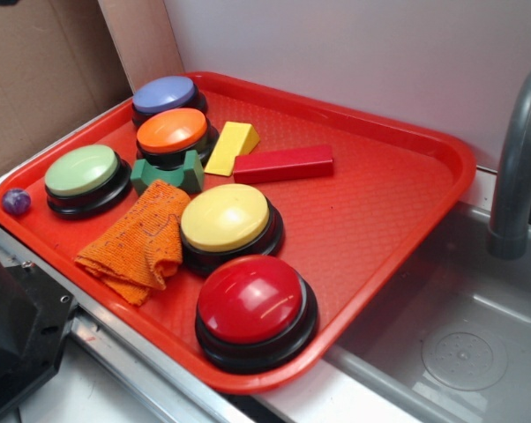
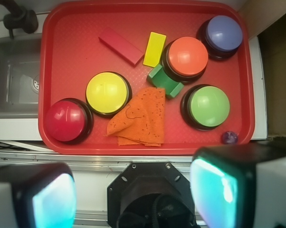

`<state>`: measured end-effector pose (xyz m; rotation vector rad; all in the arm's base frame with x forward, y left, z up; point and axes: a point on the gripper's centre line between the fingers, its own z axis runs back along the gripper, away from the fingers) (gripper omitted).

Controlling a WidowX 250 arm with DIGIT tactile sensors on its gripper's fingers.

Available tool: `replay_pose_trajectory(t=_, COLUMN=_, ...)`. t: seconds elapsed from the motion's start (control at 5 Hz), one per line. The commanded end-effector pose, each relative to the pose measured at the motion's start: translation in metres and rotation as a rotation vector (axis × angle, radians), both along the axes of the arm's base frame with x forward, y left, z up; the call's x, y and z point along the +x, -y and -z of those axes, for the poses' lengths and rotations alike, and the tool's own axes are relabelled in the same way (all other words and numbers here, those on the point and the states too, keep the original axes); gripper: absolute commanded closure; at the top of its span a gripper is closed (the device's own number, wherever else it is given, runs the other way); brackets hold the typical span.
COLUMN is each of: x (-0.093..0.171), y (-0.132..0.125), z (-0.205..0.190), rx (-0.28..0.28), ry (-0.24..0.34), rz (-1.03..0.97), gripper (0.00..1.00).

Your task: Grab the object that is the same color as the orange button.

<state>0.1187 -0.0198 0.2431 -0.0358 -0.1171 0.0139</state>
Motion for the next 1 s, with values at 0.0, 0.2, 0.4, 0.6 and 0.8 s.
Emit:
replay_pose_trajectory(t=0.0, x=0.000, y=0.000, z=0.000, rx=0.000, ry=0.000, rz=0.000, gripper=0.00)
replay_pose_trajectory(t=0.2, x=0.005, y=-0.005, z=0.023, rx=0.017, ry=0.008, rz=-0.001, gripper=0.00)
replay_pose_trajectory(t=0.4, x=0.011, y=-0.007, z=0.048, rx=0.027, ry=0.038, rz=-0.016, gripper=0.00)
replay_pose_trajectory(t=0.6, x=0.020, y=-0.011, z=0.080, rx=0.016, ry=0.057, rz=-0.042, gripper=0.00)
replay_pose_trajectory(t=0.8, x=0.027, y=-0.018, z=0.106, rx=-0.017, ry=0.065, rz=-0.036, gripper=0.00)
